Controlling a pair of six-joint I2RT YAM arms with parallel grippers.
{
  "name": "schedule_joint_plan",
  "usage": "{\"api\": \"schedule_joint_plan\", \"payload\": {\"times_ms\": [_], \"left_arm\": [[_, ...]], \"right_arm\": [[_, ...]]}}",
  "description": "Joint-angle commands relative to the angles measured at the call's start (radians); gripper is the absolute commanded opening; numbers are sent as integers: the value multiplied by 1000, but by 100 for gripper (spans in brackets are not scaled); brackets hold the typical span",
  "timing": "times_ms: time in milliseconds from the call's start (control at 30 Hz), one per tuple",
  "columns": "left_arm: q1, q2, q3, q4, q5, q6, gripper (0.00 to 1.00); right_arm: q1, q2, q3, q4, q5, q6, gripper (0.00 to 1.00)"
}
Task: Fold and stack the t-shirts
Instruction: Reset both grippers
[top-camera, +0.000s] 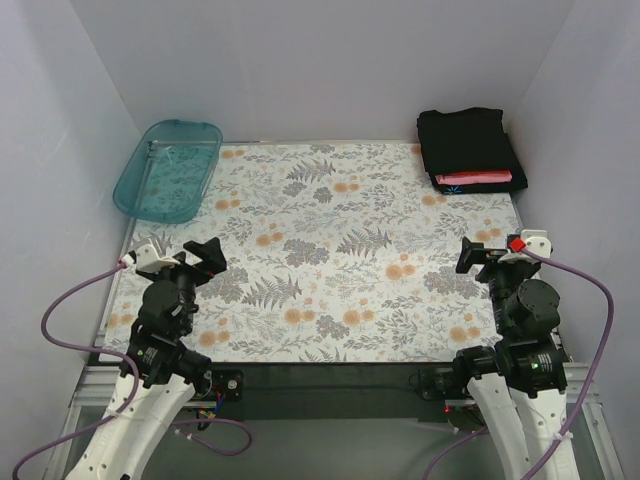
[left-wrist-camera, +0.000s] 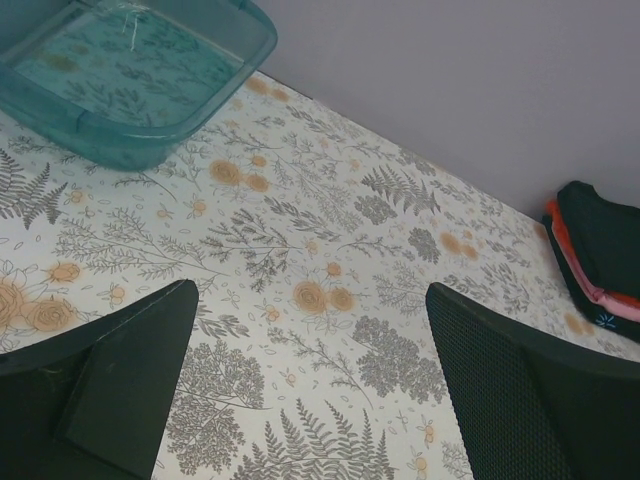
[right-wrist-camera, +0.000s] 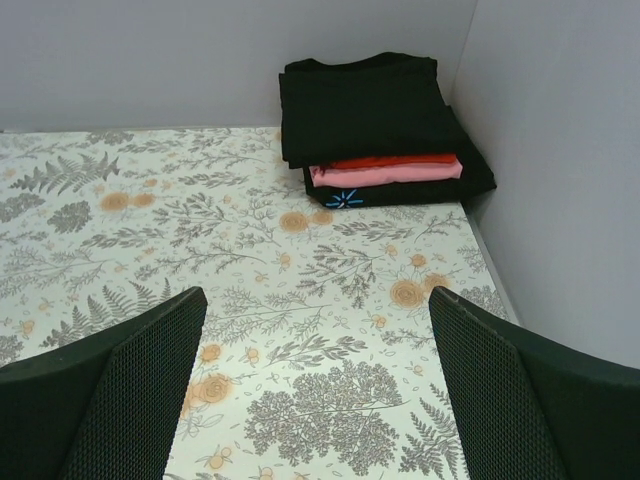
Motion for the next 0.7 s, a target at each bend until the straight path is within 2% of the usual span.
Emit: {"api": "schedule_joint_plan", "payload": {"times_ms": [0, 300, 667], "left_arm": [[-5, -7, -29, 76, 19, 65, 98], [5, 30, -38, 97, 29, 87, 98], [14, -1, -51, 113, 25, 96, 98]], "right_arm": [[9, 0, -10, 38, -4, -9, 98], [9, 12, -24, 40, -5, 0, 98], [11, 29, -18, 40, -8, 1, 98]]}}
